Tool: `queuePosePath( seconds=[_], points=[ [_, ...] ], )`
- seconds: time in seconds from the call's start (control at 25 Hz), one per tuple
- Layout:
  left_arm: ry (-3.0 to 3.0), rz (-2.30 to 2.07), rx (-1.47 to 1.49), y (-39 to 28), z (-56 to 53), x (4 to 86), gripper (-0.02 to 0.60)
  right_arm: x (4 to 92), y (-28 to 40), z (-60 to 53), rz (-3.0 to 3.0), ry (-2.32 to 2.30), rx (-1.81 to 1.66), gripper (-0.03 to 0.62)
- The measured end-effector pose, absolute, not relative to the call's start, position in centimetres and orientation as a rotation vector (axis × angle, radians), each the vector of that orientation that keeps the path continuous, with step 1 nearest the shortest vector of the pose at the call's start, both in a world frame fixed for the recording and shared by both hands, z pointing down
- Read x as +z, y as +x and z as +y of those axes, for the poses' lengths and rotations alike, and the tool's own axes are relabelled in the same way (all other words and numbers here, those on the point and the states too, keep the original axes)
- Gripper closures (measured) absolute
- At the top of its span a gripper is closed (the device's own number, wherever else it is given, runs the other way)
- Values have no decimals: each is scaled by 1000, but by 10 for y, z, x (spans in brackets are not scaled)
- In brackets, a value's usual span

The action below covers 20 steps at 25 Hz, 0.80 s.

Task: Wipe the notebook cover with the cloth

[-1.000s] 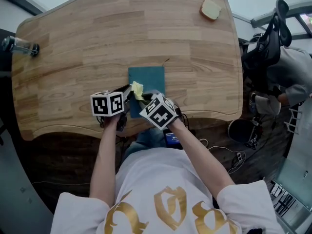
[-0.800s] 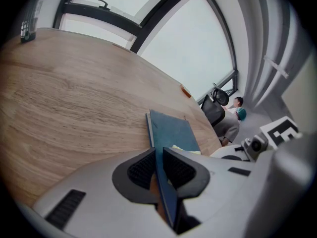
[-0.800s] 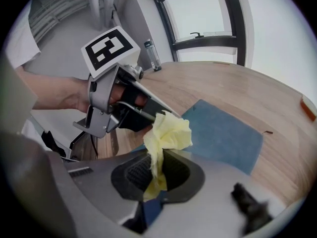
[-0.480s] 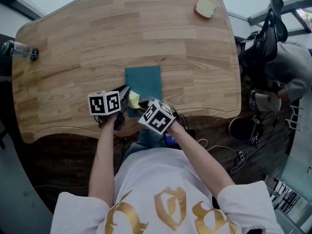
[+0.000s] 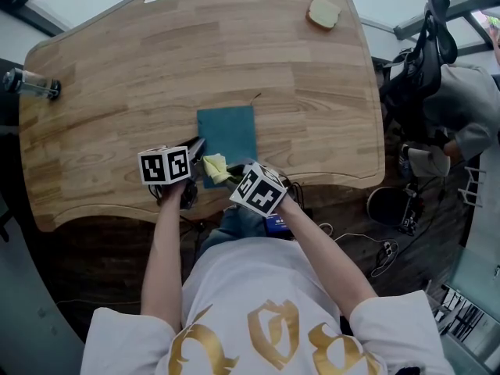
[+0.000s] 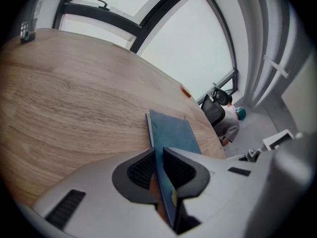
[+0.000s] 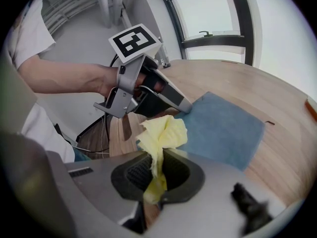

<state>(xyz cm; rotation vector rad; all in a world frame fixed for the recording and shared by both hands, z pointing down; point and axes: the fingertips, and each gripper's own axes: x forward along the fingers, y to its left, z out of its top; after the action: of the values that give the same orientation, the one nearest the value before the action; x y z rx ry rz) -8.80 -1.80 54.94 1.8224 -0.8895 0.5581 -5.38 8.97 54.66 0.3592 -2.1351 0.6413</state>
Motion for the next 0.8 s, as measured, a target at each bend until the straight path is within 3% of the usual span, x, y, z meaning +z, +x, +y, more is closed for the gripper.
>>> queuePosePath(
  seconds=[0.8],
  points=[
    [1827, -896, 563, -87, -18, 549, 525, 549, -17, 76, -2081, 448, 674, 553]
  ],
)
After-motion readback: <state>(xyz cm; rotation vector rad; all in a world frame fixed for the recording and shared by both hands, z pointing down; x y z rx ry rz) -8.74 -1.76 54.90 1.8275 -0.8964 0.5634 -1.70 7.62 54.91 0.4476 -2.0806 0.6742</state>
